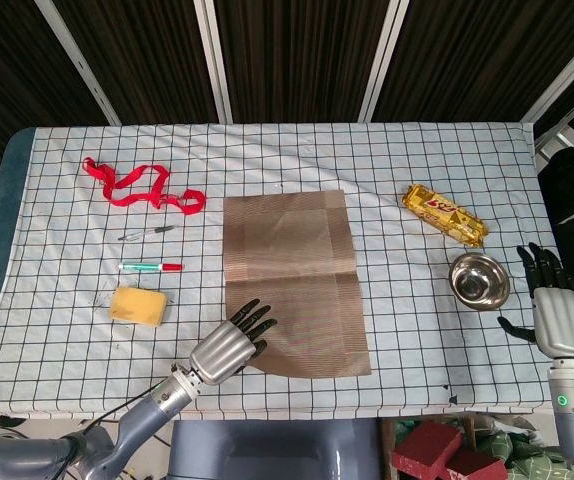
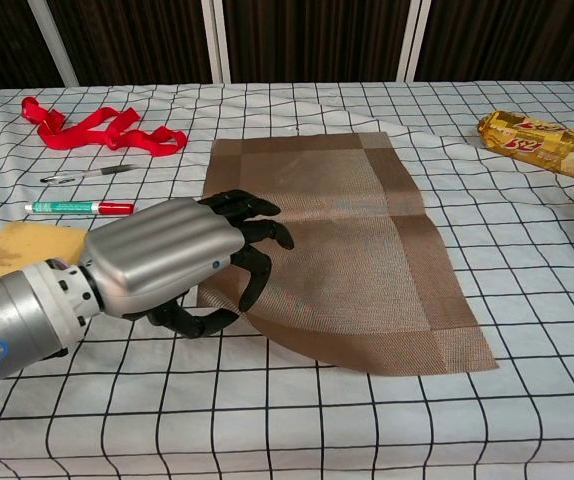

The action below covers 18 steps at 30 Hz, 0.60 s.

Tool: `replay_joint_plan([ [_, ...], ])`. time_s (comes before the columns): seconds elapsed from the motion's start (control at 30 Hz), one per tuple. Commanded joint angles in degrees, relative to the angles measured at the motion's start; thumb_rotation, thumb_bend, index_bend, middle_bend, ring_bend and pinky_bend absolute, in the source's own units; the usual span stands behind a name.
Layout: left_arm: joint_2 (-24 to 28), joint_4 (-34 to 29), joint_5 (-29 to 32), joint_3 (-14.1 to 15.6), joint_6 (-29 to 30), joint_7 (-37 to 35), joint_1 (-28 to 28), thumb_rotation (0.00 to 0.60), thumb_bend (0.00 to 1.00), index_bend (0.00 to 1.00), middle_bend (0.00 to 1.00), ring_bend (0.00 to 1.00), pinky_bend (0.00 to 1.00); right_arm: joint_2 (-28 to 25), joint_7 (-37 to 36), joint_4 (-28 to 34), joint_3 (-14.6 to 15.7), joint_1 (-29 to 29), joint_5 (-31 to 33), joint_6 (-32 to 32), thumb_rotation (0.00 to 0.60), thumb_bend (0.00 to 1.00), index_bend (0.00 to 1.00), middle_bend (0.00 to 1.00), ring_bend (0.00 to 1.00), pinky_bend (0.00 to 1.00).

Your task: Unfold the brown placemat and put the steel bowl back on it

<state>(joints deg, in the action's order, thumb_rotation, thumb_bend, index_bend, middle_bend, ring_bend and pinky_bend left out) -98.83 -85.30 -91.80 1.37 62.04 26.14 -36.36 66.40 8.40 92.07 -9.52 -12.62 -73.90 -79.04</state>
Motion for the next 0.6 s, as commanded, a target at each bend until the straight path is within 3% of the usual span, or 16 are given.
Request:
replay_joint_plan([
  [0.03, 0.4, -0.3, -0.4, 0.0, 0.6, -0.4, 0.2, 0.6, 0.42, 0.64, 0.18, 0.0, 0.02, 0.0, 0.0, 0.1, 0.0, 0.0, 0.0, 0.0, 0.6, 0.07, 0.0, 0.0, 0.0, 0.18],
  [0.6, 7.6, -7.3, -9.6, 4.8, 4.3, -7.4, 0.2, 0.6, 0.42, 0.65, 0.19, 0.0, 0.02, -0.4, 0.3, 0.3, -0.9, 0.0, 1.7, 0.7, 0.6, 0.07, 0.0, 0.0, 0.0, 0.18],
])
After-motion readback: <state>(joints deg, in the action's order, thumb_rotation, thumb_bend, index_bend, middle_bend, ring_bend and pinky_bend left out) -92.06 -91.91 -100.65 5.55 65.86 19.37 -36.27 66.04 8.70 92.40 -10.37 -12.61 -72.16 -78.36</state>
